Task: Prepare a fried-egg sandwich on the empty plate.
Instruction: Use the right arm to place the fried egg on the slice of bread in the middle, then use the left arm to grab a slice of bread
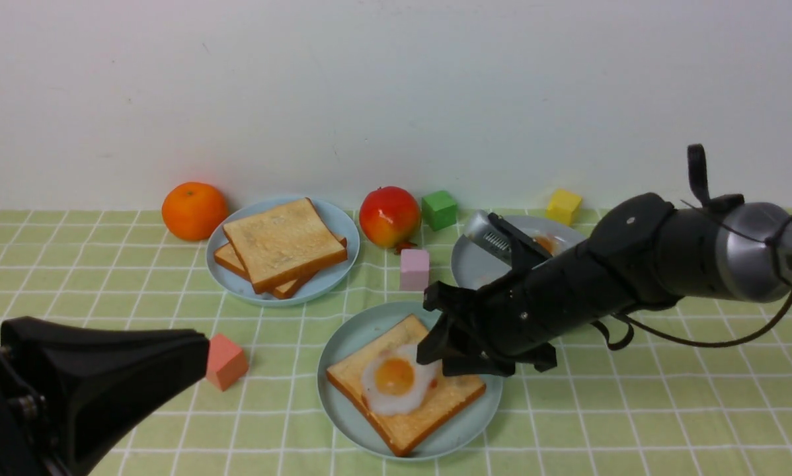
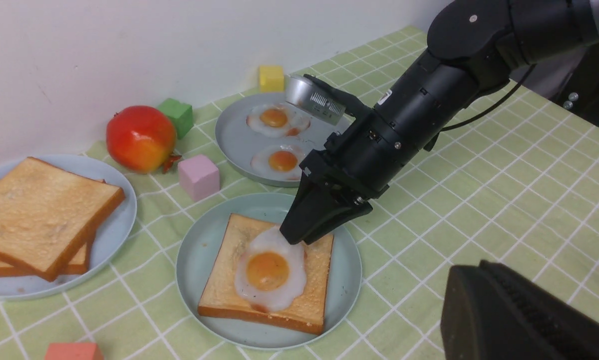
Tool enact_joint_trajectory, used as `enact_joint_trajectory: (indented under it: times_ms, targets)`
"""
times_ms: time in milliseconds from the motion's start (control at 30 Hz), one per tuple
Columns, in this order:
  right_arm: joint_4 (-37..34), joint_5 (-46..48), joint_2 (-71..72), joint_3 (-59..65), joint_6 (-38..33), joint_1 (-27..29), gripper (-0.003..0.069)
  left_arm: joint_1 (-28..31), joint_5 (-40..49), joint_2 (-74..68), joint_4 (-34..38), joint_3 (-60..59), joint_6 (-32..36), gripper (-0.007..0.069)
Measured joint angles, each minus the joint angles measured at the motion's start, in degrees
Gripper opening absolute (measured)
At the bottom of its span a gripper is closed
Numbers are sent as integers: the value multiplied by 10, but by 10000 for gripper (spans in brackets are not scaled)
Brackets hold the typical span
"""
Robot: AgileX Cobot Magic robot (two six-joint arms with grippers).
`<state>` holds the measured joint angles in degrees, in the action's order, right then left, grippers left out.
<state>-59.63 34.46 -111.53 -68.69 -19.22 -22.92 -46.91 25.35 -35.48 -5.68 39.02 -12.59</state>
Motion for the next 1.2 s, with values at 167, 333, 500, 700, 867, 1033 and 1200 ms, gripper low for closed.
enact_joint_trajectory:
  times_ms: [167,333,500,700,867,1033,1200]
  targets:
    - [75,44,44,0,12,48,440,0,11,-4,-1,0,-4,-10]
    - [232,118,151,0,67,101,310,0,28,-48,-1,0,-52,-10]
    - [417,217,306,0,144,88,78,0,47,-162,-2,15,-106,-12]
    - [492,260,463,0,186,30,-10,66,92,-319,16,120,-43,-13]
    - [496,273,545,0,181,0,-8,187,119,-441,139,216,145,-13]
    - [496,288,607,0,175,-5,-5,283,125,-561,241,305,292,-13]
    - [496,301,645,0,174,-5,-1,314,114,-662,230,390,368,22]
